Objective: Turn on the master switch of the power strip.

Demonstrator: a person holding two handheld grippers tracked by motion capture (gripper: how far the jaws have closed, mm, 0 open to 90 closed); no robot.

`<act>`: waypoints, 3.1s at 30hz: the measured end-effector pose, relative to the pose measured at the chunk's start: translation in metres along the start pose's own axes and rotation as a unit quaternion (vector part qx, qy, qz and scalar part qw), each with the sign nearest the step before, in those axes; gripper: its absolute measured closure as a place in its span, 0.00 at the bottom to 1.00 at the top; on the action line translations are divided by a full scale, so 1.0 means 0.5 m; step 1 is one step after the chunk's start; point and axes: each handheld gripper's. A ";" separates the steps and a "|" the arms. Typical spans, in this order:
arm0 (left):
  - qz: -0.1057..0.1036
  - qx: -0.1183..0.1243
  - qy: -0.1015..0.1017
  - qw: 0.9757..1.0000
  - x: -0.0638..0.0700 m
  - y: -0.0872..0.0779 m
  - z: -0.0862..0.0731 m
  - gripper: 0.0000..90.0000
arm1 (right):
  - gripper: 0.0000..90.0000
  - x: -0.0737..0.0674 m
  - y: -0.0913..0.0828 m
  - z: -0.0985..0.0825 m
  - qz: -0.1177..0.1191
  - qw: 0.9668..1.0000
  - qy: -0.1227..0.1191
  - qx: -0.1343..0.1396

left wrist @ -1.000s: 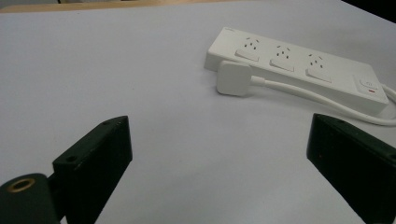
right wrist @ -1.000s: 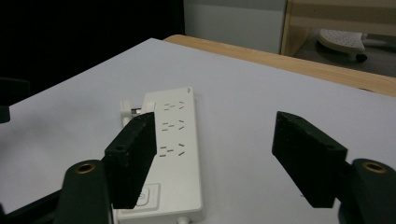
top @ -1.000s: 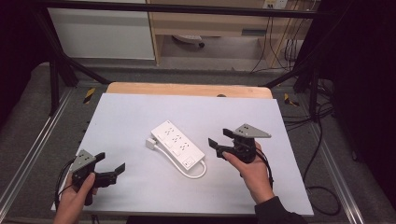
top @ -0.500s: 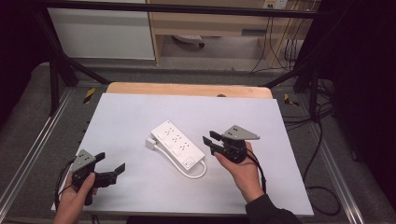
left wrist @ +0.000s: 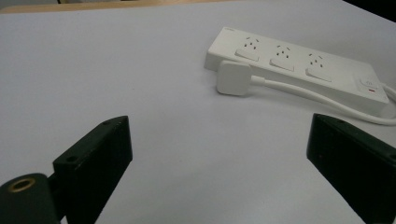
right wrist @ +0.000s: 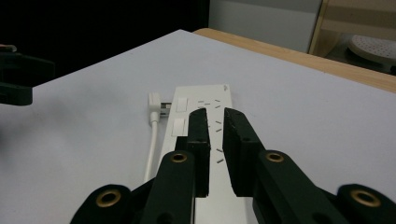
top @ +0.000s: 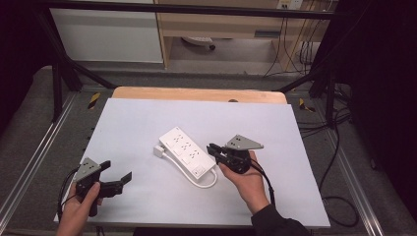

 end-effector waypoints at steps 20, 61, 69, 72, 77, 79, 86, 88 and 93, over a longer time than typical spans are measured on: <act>0.000 -0.001 0.002 1.000 -0.001 0.000 0.000 0.08 | 0.99 -0.028 0.038 -0.031 0.024 0.999 0.009 -0.030; 0.001 -0.002 0.004 1.000 0.000 0.001 -0.001 0.08 | 1.00 -0.052 0.062 -0.077 0.040 0.997 0.020 -0.061; 0.001 -0.003 0.005 1.000 0.000 0.000 -0.001 0.08 | 1.00 -0.059 0.071 -0.080 0.041 0.997 0.011 -0.069; 0.001 -0.002 0.005 1.000 0.000 0.001 -0.001 0.08 | 1.00 -0.062 0.074 -0.082 0.040 0.997 0.008 -0.072; 0.000 -0.002 0.005 1.000 0.000 0.001 -0.001 0.08 | 1.00 -0.064 0.079 -0.085 0.040 0.996 0.005 -0.079; 0.001 -0.002 0.005 1.000 0.000 0.001 -0.001 0.08 | 1.00 -0.064 0.080 -0.085 0.040 0.996 0.003 -0.081; 0.000 -0.002 0.005 1.000 0.000 0.001 -0.001 0.08 | 1.00 -0.066 0.083 -0.088 0.038 0.995 0.000 -0.087; 0.000 -0.003 0.005 1.000 0.000 0.000 -0.001 0.08 | 1.00 -0.066 0.084 -0.088 0.039 0.995 -0.001 -0.088; 0.000 -0.002 0.005 1.000 0.000 0.001 -0.001 0.08 | 1.00 -0.067 0.086 -0.089 0.037 0.995 -0.001 -0.090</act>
Point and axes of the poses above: each handheld gripper's, and its own axes: y roughly forward along the jaws, z roughly out of its top, x roughly to its right, and after that the axes turned 11 degrees about -y, right-handed
